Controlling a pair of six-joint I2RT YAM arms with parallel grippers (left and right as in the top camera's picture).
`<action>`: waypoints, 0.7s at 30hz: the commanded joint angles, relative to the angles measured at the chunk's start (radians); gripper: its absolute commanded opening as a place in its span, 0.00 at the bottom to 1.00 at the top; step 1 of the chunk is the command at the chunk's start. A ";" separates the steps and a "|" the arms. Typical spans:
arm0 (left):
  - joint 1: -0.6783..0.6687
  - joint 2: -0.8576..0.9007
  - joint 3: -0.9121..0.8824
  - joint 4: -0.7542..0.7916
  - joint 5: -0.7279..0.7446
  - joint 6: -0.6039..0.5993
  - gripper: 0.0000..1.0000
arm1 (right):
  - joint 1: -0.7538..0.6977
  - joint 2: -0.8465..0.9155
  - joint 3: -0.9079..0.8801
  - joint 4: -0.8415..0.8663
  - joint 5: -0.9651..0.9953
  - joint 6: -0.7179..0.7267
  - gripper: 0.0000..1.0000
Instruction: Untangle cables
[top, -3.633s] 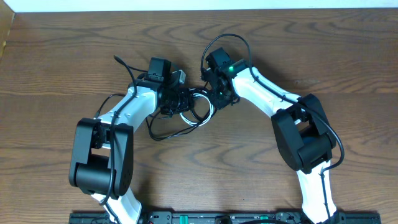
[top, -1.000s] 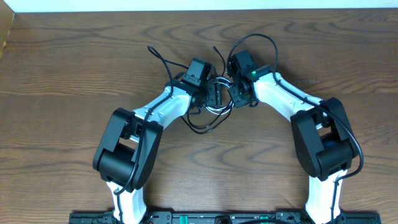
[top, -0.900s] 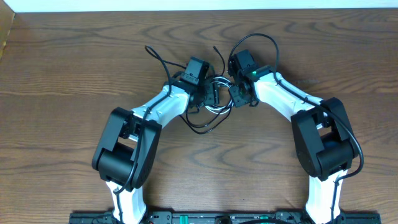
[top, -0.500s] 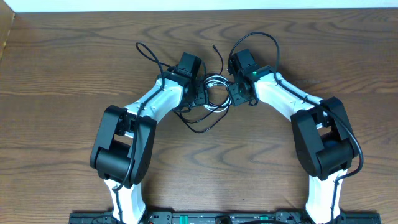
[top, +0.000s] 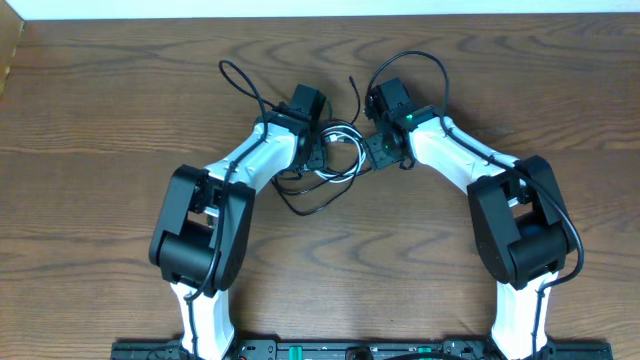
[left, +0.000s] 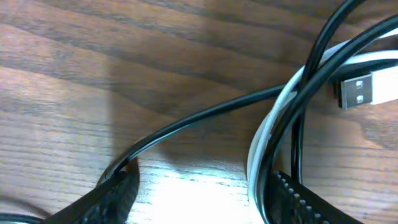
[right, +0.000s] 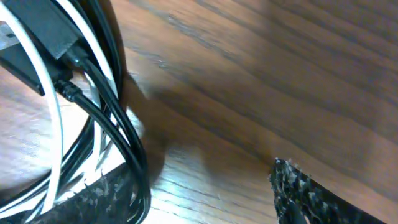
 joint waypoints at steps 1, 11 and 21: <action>0.010 0.095 -0.006 -0.072 -0.103 0.043 0.68 | 0.041 0.129 -0.082 -0.043 0.006 -0.074 0.69; 0.053 0.241 -0.010 -0.212 -0.192 0.032 0.69 | 0.032 0.129 -0.082 -0.051 0.195 0.020 0.68; 0.146 0.253 -0.024 -0.246 -0.193 0.032 0.73 | -0.044 0.129 -0.086 -0.084 0.195 0.066 0.68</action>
